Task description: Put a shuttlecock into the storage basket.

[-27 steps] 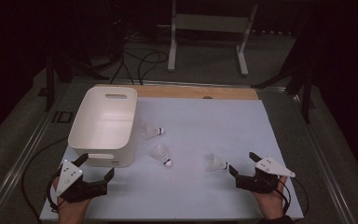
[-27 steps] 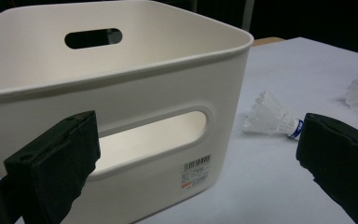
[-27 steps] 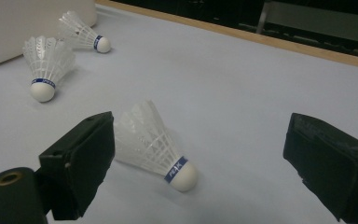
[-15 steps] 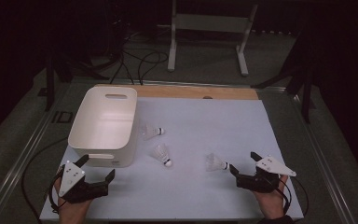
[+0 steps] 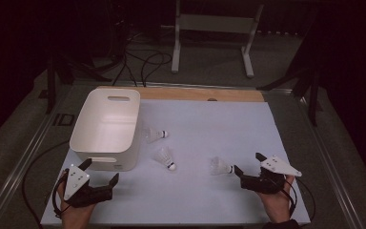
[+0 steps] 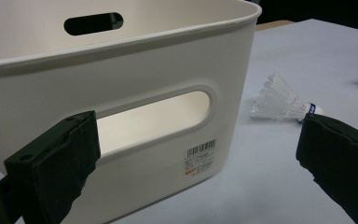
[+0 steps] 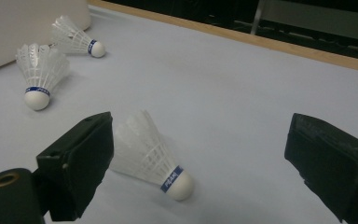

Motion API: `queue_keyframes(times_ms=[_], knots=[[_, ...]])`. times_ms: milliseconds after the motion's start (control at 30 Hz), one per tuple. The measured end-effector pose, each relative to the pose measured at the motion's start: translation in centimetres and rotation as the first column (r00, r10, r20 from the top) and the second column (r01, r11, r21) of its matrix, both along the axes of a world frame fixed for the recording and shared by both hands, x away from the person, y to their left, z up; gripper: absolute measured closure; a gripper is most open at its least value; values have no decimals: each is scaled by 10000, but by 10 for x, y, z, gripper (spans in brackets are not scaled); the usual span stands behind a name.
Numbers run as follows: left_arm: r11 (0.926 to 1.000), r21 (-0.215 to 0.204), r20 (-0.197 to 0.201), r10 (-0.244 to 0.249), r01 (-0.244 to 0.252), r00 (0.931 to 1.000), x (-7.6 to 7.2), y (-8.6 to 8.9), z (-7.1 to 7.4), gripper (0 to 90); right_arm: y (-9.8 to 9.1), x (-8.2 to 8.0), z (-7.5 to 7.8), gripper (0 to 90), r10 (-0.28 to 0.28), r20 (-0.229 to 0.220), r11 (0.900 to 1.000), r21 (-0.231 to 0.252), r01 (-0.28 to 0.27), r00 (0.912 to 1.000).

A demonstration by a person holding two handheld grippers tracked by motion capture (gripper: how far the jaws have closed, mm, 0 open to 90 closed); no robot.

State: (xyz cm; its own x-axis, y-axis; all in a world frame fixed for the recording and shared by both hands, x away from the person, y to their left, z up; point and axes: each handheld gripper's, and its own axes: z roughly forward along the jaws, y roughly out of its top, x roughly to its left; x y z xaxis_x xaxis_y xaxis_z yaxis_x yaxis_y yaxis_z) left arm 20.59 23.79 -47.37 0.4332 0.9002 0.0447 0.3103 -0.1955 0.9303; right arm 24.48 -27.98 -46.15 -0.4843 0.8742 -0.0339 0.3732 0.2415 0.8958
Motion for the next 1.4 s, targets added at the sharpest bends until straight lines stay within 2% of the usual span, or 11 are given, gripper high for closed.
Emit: queue_keyframes(times_ms=[400,733,1267,1300,1400], knots=[[9995,279,-18,130,-129,9999,0,-2,-3,2,12,14,8,81,188,-84,9996,-216,-190,9998],[9993,290,-35,216,-215,9998,0,-2,-4,2,24,25,11,81,298,-188,9980,-544,-308,9994],[9992,261,-14,312,-312,9995,0,-1,-6,1,37,40,16,81,523,-176,9958,-743,-534,9985],[9991,259,-26,324,-323,9995,-1,-1,-6,1,37,41,16,81,542,-230,9947,-866,-560,9983],[9991,275,-20,309,-308,9995,0,-1,-6,1,39,43,14,81,535,-237,9956,-754,-552,9983]])
